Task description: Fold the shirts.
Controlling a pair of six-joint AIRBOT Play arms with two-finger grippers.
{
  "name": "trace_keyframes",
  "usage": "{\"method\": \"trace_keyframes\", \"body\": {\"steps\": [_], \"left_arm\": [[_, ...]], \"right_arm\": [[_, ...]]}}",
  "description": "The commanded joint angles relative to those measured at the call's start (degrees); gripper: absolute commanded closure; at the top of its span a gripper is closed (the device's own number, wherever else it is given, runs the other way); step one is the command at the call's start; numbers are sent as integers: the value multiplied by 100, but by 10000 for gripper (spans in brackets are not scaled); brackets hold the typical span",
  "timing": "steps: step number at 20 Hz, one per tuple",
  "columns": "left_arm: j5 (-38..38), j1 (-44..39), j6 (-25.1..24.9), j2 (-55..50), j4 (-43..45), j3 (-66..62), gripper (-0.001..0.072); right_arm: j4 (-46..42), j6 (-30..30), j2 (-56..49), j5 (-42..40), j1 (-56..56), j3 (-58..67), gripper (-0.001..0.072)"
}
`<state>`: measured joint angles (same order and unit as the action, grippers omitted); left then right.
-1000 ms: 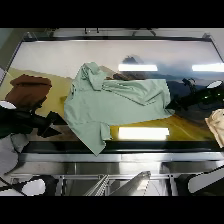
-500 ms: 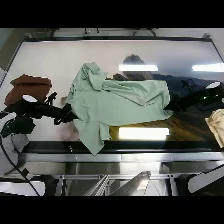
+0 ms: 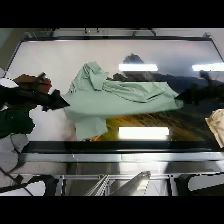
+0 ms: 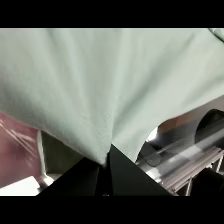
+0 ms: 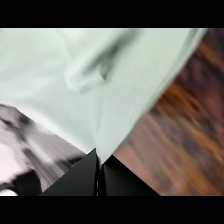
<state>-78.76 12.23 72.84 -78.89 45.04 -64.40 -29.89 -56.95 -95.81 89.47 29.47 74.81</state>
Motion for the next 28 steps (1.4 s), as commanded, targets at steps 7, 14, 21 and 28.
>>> {"method": "trace_keyframes", "body": {"steps": [7, 14, 21, 28], "left_arm": [[-516, 1377, -723, 2820, -2457, -2365, 689], [-345, 2754, -811, 3508, -2553, -4256, 686], [-1445, 562, -723, 1956, -1462, -5040, 686], [-748, -428, -1045, -542, -354, -3891, 686]], "right_arm": [[4398, 920, 3239, -577, 623, 7, 691], [3998, 918, 5556, -2070, 929, 7, 691], [1615, 420, 5591, -2151, 514, -90, 691], [70, 420, 3718, -3165, -1263, -1019, 692]]}}
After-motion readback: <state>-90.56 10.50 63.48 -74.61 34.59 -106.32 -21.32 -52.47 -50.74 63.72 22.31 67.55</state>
